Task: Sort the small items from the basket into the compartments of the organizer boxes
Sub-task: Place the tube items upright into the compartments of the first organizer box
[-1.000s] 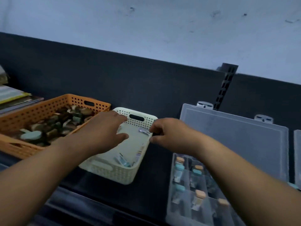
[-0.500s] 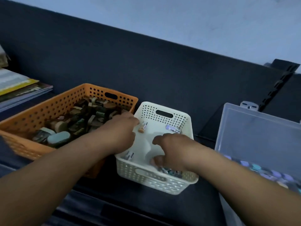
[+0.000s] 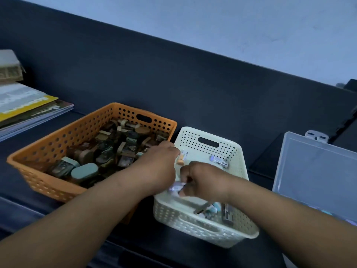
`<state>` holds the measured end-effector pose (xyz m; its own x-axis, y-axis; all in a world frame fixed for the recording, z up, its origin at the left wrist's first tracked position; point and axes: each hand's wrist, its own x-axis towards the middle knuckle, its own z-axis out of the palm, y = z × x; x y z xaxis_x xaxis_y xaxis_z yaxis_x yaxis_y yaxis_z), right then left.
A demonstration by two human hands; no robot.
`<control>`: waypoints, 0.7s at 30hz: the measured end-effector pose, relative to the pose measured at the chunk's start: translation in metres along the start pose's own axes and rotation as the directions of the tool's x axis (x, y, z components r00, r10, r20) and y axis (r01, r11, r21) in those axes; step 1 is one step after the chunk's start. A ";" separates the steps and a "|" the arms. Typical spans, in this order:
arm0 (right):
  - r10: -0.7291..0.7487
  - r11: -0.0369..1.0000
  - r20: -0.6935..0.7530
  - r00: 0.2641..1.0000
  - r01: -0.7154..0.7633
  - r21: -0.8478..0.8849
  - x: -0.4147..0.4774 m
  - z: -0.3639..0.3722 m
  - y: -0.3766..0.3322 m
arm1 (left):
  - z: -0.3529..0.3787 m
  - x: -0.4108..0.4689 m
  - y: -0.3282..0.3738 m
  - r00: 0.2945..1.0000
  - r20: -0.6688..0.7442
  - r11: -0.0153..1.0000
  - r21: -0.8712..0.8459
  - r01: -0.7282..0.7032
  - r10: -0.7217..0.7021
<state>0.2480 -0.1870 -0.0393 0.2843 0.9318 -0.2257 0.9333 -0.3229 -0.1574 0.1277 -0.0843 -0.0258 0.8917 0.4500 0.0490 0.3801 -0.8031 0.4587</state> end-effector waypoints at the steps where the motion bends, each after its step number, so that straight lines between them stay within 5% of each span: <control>1: 0.062 0.998 -0.037 0.997 -0.062 -0.009 0.006 -0.003 0.007 | 0.000 0.000 0.000 1.000 -0.001 1.000 0.005 0.000 0.000; 5: 0.144 0.989 -0.106 0.984 -0.140 0.047 0.034 -0.008 0.027 | 0.001 0.000 0.000 1.000 -0.009 1.000 0.016 -0.008 0.008; 15: 0.040 0.999 0.182 0.983 -0.045 0.026 0.024 -0.025 0.026 | 0.003 -0.001 -0.002 1.000 -0.013 1.000 0.025 -0.008 0.008; 18: 0.036 0.992 0.397 0.917 -0.079 0.093 -0.008 -0.037 0.023 | 0.003 0.000 -0.001 1.000 -0.006 0.999 0.033 0.001 -0.001; 21: 0.056 0.998 0.466 0.883 -0.055 -0.016 -0.029 -0.032 0.019 | 0.004 0.000 -0.001 1.000 -0.002 0.999 0.042 0.004 -0.003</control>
<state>0.2646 -0.2152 -0.0049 0.2012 0.7270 -0.6565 0.9196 -0.3711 -0.1291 0.1288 -0.0849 -0.0293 0.8899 0.4536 0.0492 0.3934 -0.8174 0.4209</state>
